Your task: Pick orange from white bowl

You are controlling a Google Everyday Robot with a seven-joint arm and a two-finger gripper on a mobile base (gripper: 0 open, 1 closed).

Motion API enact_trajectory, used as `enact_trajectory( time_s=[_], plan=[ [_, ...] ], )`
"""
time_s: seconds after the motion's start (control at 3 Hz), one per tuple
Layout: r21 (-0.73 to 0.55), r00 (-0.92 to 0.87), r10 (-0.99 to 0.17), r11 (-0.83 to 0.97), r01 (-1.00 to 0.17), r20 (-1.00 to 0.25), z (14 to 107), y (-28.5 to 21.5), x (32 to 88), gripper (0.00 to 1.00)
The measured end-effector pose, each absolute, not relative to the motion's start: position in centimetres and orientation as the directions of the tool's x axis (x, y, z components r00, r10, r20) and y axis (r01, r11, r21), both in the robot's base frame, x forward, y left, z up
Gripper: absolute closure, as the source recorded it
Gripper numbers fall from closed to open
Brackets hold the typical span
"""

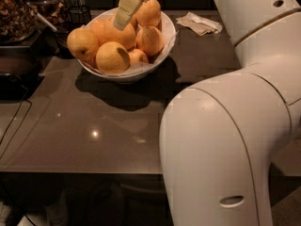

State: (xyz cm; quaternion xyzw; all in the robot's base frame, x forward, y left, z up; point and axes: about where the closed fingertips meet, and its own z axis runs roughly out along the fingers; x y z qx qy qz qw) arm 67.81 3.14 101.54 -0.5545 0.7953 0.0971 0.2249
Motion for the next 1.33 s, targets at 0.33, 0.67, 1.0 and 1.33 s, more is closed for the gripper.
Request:
enact_trajectory(
  time_s=[0.33, 0.67, 1.0, 1.33],
  plan=[
    [-0.097, -0.293, -0.847, 0.371, -0.924, -0.444, 100.7, 3.7, 68.5, 0.15],
    [-0.107, -0.296, -0.859, 0.370, -0.923, -0.417, 99.9, 4.1, 69.1, 0.18],
    [-0.110, -0.300, -0.868, 0.370, -0.923, -0.396, 98.9, 4.5, 69.8, 0.33],
    [-0.105, -0.304, -0.871, 0.369, -0.924, -0.386, 98.2, 4.8, 70.1, 0.33]
  ],
)
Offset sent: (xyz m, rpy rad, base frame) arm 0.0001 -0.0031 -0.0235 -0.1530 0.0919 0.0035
